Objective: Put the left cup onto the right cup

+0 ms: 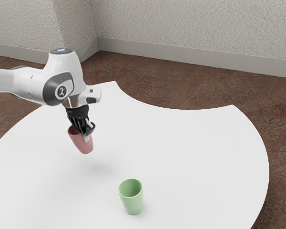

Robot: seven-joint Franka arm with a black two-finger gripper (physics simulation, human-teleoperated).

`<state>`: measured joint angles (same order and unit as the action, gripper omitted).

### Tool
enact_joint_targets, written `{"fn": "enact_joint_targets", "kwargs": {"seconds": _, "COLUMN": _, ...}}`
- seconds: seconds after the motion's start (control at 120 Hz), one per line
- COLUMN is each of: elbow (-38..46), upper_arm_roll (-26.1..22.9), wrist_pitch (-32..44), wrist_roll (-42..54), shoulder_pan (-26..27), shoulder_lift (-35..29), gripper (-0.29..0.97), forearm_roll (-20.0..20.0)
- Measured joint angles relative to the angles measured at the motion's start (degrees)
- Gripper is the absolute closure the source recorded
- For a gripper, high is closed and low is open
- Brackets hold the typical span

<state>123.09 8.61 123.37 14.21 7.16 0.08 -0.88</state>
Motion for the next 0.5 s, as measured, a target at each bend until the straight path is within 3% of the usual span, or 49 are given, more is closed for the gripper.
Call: {"fn": "enact_joint_targets", "kwargs": {"seconds": 0.5, "elbow": -2.5, "upper_arm_roll": -0.1, "wrist_pitch": -5.4, "wrist_roll": 0.0, "shoulder_pan": 3.8, "shoulder_lift": -2.5, "gripper": 0.78, "forearm_roll": 0.2}}
